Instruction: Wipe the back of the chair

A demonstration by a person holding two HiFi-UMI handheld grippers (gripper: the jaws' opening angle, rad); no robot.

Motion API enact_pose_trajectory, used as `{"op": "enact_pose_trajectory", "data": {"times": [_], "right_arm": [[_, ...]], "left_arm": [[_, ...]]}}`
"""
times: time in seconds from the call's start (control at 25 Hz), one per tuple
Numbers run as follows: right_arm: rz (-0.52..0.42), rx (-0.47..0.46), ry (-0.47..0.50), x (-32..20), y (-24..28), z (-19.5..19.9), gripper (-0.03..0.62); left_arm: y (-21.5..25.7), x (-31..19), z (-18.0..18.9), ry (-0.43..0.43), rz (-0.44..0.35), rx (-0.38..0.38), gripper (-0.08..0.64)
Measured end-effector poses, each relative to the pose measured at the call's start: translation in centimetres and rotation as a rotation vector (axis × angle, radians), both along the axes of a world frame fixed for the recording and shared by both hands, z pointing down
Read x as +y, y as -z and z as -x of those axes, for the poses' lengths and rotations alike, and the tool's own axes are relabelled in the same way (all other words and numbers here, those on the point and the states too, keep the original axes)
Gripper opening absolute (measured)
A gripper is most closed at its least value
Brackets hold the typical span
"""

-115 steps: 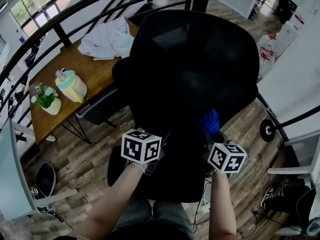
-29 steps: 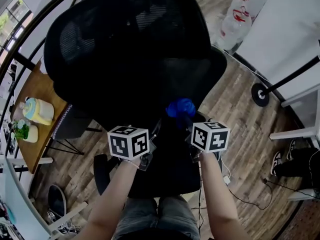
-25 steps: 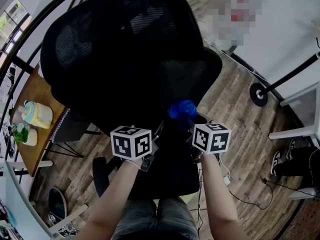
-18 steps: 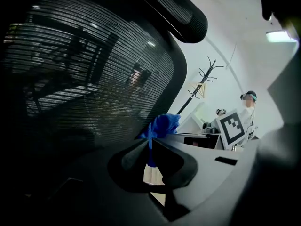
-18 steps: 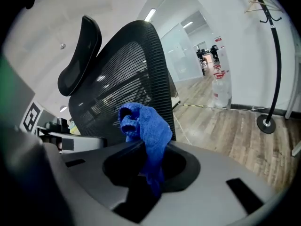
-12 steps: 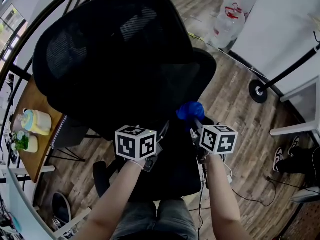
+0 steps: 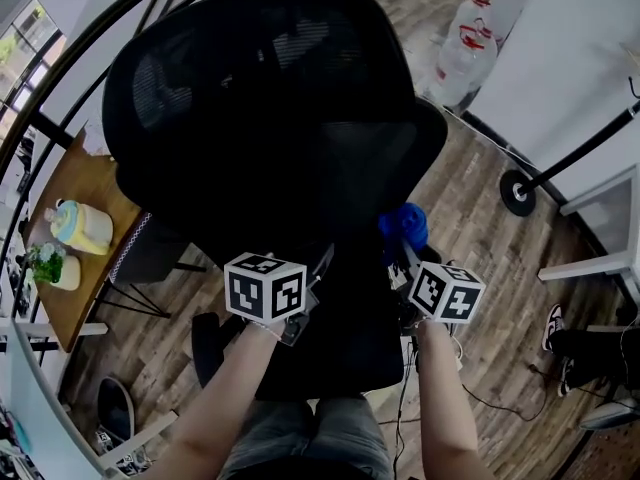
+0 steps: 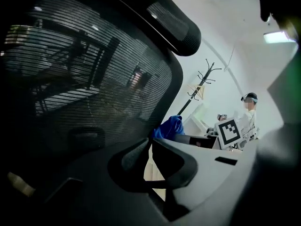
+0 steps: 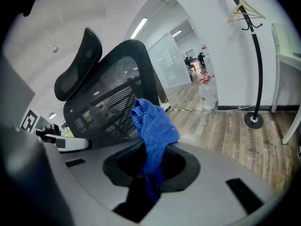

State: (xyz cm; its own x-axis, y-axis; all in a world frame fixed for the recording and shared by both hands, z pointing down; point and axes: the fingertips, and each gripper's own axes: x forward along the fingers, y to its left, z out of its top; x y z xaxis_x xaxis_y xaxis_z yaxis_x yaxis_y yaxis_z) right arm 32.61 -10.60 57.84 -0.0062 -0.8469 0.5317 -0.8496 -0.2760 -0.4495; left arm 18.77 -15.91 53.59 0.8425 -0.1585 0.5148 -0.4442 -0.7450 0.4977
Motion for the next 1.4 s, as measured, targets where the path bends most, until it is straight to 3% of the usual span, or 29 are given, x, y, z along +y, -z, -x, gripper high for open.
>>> {"op": "enact_pose_trajectory", "data": {"times": [0.28, 0.64, 0.84, 1.16, 1.4], "right_arm": [[-0.071, 0.001, -0.014, 1.7, 3.9, 3.8, 0.087], [-0.177, 0.09, 0.094, 2.0, 11.6, 10.3, 0.087], [-0.261, 0.085, 0.152, 2.0, 16.3, 13.1, 0.087], [-0.401, 0.154, 0.23, 2.3, 23.6, 16.7, 0.087], [-0.468, 0.202, 0.347, 1.9, 26.5, 20.1, 0.087]], "left_arm": [[1.7, 0.9, 5.0, -0.003, -0.051, -0.027, 0.035], [7.6, 1.9, 9.0, 0.008, -0.169, 0.003, 0.035], [13.0, 2.0, 10.6, 0.036, -0.297, 0.06, 0.035], [19.9, 2.9, 12.0, 0.03, -0.352, 0.223, 0.035], [22.5, 2.5, 13.8, 0.068, -0.491, 0.217, 0.035]]}}
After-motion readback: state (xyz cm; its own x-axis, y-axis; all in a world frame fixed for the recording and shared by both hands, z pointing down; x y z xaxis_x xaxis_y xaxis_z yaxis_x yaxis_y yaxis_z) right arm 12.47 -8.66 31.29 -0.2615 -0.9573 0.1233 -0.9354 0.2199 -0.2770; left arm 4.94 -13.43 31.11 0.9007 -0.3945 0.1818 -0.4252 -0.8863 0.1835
